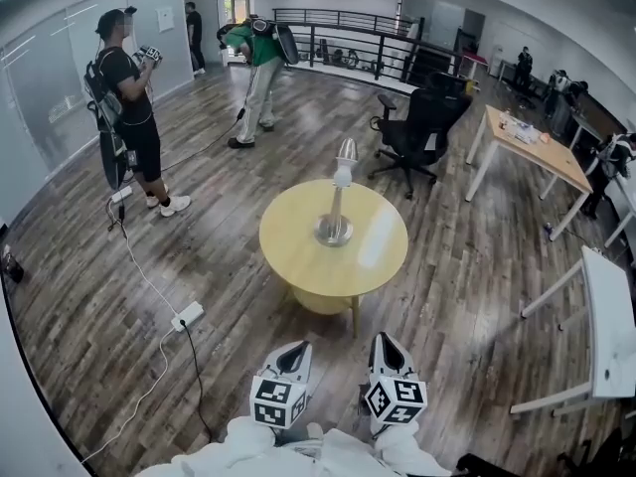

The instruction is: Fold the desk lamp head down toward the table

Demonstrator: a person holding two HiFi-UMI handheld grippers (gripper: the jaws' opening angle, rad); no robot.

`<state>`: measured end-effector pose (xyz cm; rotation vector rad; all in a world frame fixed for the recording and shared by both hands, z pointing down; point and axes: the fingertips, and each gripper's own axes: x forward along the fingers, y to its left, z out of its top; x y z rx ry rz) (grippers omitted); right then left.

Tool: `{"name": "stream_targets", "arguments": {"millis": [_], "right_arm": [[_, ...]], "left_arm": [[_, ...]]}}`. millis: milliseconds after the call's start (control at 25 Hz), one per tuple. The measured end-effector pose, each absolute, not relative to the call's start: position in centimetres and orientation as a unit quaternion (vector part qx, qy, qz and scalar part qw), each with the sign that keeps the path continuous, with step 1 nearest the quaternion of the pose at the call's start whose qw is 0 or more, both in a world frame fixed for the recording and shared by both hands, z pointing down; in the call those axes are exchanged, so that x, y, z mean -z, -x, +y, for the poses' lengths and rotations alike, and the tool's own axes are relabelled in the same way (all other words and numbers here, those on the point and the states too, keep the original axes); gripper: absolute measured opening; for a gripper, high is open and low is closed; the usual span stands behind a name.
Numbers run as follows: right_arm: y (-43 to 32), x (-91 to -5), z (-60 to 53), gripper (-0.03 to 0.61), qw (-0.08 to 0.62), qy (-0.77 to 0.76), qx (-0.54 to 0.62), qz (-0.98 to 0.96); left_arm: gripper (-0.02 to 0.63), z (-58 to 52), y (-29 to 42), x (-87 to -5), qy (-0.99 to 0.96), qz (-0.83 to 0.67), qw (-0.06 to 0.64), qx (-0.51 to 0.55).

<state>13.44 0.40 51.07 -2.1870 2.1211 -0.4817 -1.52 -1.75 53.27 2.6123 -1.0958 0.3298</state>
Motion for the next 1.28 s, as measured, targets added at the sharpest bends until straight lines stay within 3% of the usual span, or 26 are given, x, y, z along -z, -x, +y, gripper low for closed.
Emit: {"name": "stream_targets", "arguments": {"millis": [1280], "right_arm": [[-21.2, -51.9, -27.5, 0.014, 0.041, 0.702, 0.172, 0.69]], "left_arm": [[-0.002, -30.6, -6.4, -53.3, -0.911, -0.367, 0.148, -0.117]]}}
